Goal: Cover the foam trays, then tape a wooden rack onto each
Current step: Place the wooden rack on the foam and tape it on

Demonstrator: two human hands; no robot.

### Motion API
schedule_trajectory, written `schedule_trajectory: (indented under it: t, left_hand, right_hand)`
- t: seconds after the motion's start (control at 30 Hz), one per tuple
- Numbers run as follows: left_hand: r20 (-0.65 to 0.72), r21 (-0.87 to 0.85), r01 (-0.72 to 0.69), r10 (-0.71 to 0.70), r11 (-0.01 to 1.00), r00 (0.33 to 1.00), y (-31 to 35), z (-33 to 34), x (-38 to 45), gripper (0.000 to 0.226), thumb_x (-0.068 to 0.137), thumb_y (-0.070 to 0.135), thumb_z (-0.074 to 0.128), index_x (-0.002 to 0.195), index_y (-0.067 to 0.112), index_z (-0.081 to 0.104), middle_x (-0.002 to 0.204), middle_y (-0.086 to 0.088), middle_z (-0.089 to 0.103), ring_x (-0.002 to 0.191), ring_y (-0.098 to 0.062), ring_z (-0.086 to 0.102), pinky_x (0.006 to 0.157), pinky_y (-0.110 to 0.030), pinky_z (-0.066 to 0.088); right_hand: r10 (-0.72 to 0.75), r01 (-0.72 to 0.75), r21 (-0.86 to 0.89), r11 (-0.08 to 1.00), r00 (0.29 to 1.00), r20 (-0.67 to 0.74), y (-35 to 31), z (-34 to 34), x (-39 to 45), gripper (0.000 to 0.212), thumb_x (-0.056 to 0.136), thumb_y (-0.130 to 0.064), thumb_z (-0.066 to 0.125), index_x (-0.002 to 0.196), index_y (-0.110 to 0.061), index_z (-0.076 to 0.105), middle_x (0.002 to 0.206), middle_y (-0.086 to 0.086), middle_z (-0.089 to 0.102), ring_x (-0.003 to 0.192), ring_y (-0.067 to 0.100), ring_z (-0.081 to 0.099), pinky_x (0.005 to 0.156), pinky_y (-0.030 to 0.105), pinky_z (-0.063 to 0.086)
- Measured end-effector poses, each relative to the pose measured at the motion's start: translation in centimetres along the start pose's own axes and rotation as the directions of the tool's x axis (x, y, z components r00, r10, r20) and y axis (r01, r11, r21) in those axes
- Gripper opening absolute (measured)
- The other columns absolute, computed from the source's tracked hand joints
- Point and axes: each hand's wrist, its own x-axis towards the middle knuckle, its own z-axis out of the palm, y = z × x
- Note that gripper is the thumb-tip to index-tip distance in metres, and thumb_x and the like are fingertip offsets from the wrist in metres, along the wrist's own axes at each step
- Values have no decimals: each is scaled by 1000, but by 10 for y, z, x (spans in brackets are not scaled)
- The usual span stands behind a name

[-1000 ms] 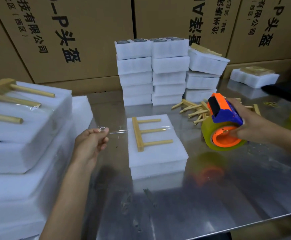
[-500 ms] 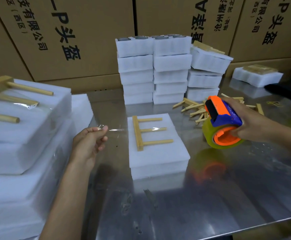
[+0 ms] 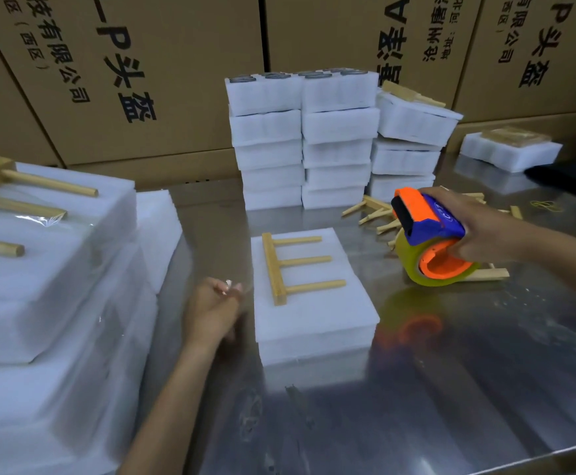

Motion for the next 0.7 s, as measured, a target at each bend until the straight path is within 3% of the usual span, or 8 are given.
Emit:
schedule_trajectory:
  t: [0.1, 0.2, 0.27, 0.33, 0.43, 0.53, 0.6, 0.7]
  left_hand:
    - [101, 411, -247, 226, 877, 969, -1, 13, -2, 20, 99, 25, 52, 104, 18, 70, 111, -9, 62, 110, -30, 51, 92, -36, 39]
    - [146, 510, -309, 273, 803, 951, -4, 10, -8, 32, 103, 35, 42, 123, 28, 67, 134, -6, 48, 120, -29, 33, 96, -39, 32]
    - [168, 620, -306, 259, 722, 951, -9, 4, -14, 41, 104, 44, 35, 139, 35, 53, 146, -5, 39, 126, -30, 30, 102, -42, 29]
    - [163, 669, -258, 201, 697, 966, -10, -2, -17, 54, 104, 45, 35, 156, 29, 30, 153, -8, 33, 134, -32, 28, 109, -45, 28]
    - [40, 489, -282, 302, 825, 952, 12, -13, -17, 58, 102, 24, 48, 156, 17, 29, 153, -12, 38, 139, -33, 30, 113, -45, 28]
    - [-85, 201, -521, 544, 830, 835, 57, -11, -23, 43, 99, 12, 51, 141, 17, 52, 140, -4, 54, 129, -22, 46, 102, -27, 37]
    - [68, 20, -591, 589, 806, 805, 98, 7, -29, 33, 101, 17, 50, 132, 24, 58, 124, 4, 62, 113, -12, 57, 85, -15, 40]
    - [484, -31, -596, 534, 802, 694, 154, 51, -35, 29, 101, 28, 49, 129, 26, 58, 116, 5, 64, 106, -18, 59, 86, -30, 48]
  right_hand:
    - [5, -4, 45, 999, 1000, -11, 4, -3, 0, 98, 67, 7, 78, 140, -39, 32, 115, -4, 54, 103, 20, 58, 83, 47, 54]
    - [10, -9, 70, 998, 1000, -8, 6, -3, -1, 99, 68, 7, 79, 142, -37, 31, 116, -4, 54, 104, 20, 58, 82, 45, 54]
    - [17, -16, 66, 998, 1000, -10, 6, -2, -1, 100, 68, 5, 81, 143, -36, 30, 117, -4, 54, 104, 19, 57, 81, 42, 53]
    - [15, -14, 65, 998, 1000, -9, 7, -1, 0, 99, 68, 5, 81, 143, -36, 30, 115, -4, 53, 103, 18, 57, 78, 37, 50]
    - [15, -15, 71, 997, 1000, -2, 8, -1, -1, 100, 68, 3, 82, 144, -36, 29, 115, -5, 52, 102, 17, 57, 75, 34, 48]
    - [2, -1, 102, 995, 1000, -10, 8, -3, -2, 99, 69, 3, 82, 142, -38, 30, 117, -5, 54, 104, 18, 57, 80, 40, 52]
    - [-3, 4, 103, 995, 1000, -6, 8, -4, -2, 100, 68, 3, 82, 142, -40, 30, 116, -5, 54, 104, 17, 58, 80, 39, 52]
    - [-6, 6, 78, 997, 1000, 1, 9, -4, -3, 102, 67, 0, 82, 142, -42, 27, 115, -9, 52, 103, 13, 56, 74, 31, 47]
